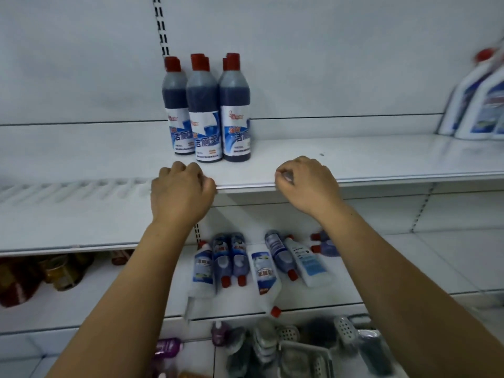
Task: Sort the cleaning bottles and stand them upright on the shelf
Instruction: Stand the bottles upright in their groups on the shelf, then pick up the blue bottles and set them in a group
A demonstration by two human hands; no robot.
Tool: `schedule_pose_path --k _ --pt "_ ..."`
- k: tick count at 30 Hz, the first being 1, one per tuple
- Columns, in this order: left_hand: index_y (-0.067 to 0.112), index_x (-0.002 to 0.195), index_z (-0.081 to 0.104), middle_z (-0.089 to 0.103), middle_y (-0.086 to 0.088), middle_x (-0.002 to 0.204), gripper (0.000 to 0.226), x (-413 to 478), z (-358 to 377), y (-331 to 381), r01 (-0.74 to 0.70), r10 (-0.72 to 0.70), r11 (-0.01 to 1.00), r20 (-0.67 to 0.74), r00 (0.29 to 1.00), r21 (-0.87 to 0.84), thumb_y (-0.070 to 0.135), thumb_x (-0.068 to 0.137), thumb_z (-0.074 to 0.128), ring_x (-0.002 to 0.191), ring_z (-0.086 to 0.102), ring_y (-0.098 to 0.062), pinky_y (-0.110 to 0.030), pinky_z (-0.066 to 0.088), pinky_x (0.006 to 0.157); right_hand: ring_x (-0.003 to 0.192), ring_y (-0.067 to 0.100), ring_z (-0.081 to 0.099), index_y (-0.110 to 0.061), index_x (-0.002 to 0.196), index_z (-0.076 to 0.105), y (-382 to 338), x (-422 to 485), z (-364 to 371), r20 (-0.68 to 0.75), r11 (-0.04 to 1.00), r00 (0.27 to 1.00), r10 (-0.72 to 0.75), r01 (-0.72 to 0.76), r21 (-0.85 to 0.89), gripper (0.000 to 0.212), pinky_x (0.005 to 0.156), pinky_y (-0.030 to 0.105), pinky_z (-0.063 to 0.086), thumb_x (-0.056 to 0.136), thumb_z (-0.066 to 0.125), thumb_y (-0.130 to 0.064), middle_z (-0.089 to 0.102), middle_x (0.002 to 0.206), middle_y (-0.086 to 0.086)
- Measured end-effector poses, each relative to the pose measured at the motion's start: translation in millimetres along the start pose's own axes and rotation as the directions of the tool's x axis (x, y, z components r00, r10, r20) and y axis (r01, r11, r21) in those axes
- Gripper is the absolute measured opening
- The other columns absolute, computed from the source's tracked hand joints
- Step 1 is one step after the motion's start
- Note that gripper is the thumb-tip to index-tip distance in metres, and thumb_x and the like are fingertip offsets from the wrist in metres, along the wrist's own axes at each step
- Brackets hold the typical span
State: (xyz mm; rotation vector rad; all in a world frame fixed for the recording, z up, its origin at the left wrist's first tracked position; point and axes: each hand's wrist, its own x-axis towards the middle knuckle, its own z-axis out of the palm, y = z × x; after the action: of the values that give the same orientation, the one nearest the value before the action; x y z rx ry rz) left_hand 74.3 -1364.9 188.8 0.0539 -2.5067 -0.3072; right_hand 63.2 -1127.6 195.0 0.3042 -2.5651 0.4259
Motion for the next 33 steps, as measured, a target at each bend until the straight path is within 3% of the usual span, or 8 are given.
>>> schedule_pose_path --k 6,9,12,14,18,22,27,33 --pt "0.011 0.121 0.06 0.059 -0.018 0.124 0.04 -36.3 22.5 84.8 -0.014 0.013 1.0 -0.037 0.999 -0.02 0.037 0.094 0.047 0.118 0.048 -0.04 -0.052 0.032 0.106 0.114 0.024 0.058 -0.021 0.123 0.066 89.5 -37.3 -37.5 -0.027 1.0 1.0 -0.004 0.005 0.029 0.034 0.097 0.039 0.043 0.095 0.051 -0.033 0.064 0.125 0.003" --pt "0.007 0.129 0.054 0.051 -0.02 0.137 0.052 -56.8 40.3 126.0 -0.011 0.008 0.998 -0.058 0.998 -0.057 0.039 0.088 0.048 0.135 0.036 -0.042 -0.055 0.021 0.116 0.125 0.022 0.051 -0.019 0.129 0.061 134.1 -62.9 -53.6 -0.047 0.996 0.998 -0.051 0.054 0.065 0.037 0.107 0.039 0.035 0.094 0.053 -0.028 0.059 0.135 0.001" --pt "0.007 0.127 0.057 0.046 -0.02 0.143 0.052 -81.8 55.3 169.2 -0.041 0.011 0.973 -0.132 0.991 -0.225 0.034 0.083 0.049 0.14 0.031 -0.039 -0.05 0.025 0.116 0.13 0.02 0.046 -0.018 0.129 0.062 176.2 -86.9 -64.3 -0.096 0.991 0.995 -0.036 0.048 0.128 0.038 0.111 0.042 0.033 0.093 0.051 -0.028 0.055 0.139 0.0" --pt "0.01 0.119 0.062 0.05 -0.015 0.138 0.044 -101.4 70.4 196.1 -0.08 0.047 0.968 -0.142 0.989 -0.239 0.033 0.084 0.05 0.134 0.038 -0.035 -0.048 0.034 0.107 0.125 0.02 0.05 -0.016 0.124 0.064 203.5 -100.0 -65.5 -0.117 0.986 0.993 -0.014 0.033 0.161 0.037 0.11 0.047 0.036 0.091 0.051 -0.028 0.058 0.136 0.002" --pt "0.012 0.112 0.066 0.062 -0.012 0.118 0.038 -131.2 110.3 234.3 -0.072 0.088 0.974 0.066 0.994 -0.216 0.035 0.088 0.047 0.11 0.052 -0.033 -0.042 0.04 0.09 0.115 0.023 0.057 -0.014 0.119 0.066 252.5 -120.5 -56.3 -0.049 0.979 0.997 0.067 -0.057 0.196 0.031 0.101 0.042 0.043 0.09 0.057 -0.022 0.064 0.123 0.005" --pt "0.014 0.116 0.064 0.063 -0.012 0.121 0.031 -139.6 157.1 249.9 0.01 0.042 0.981 0.263 0.964 -0.194 0.032 0.092 0.054 0.114 0.051 -0.033 -0.042 0.042 0.093 0.11 0.022 0.058 -0.012 0.12 0.066 294.6 -132.9 -34.1 0.076 0.963 0.985 0.155 -0.168 0.209 0.03 0.087 0.023 0.04 0.091 0.061 -0.018 0.065 0.123 0.006" --pt "0.011 0.118 0.063 0.061 -0.014 0.126 0.033 -131.4 218.2 270.9 0.197 -0.06 0.94 0.435 0.899 -0.279 0.031 0.094 0.053 0.111 0.057 -0.035 -0.04 0.048 0.092 0.107 0.027 0.061 -0.009 0.128 0.06 336.1 -124.3 14.0 0.255 0.945 0.939 0.231 -0.279 0.17 0.034 0.088 0.032 0.048 0.094 0.058 -0.016 0.063 0.124 0.011" --pt "0.008 0.12 0.056 0.065 -0.017 0.123 0.034 -113.9 312.4 294.3 0.423 -0.156 0.855 0.63 0.761 -0.3 0.032 0.098 0.047 0.11 0.061 -0.034 -0.036 0.048 0.092 0.102 0.025 0.062 -0.016 0.129 0.058 391.1 -89.8 97.6 0.365 0.957 0.903 0.228 -0.277 0.087 0.037 0.082 0.032 0.051 0.092 0.059 -0.022 0.064 0.121 0.009"
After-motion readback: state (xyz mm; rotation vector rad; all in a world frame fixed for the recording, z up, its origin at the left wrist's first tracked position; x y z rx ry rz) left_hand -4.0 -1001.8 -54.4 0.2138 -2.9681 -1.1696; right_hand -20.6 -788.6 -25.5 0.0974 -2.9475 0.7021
